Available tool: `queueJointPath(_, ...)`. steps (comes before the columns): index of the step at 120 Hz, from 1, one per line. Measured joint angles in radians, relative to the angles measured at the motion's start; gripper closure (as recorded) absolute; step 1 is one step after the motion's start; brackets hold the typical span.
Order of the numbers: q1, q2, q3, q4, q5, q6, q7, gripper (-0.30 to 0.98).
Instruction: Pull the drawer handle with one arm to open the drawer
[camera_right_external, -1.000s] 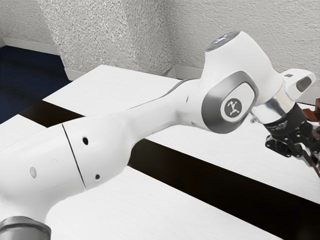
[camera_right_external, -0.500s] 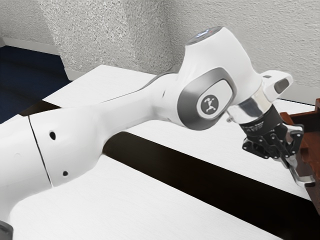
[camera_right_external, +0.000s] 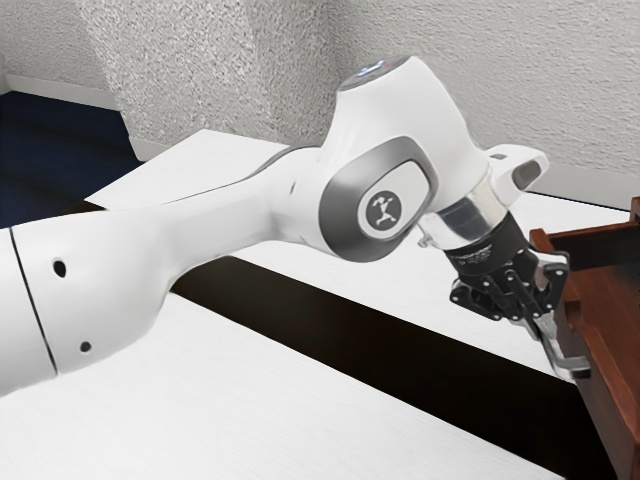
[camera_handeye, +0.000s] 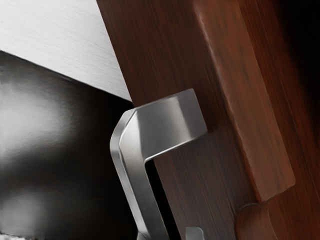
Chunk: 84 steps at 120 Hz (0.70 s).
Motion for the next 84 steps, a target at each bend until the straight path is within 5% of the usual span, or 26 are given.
queueJointPath(84, 0.000, -0.134, 0.049, -0.163, -0.001, -0.002, -0.009, 0.79)
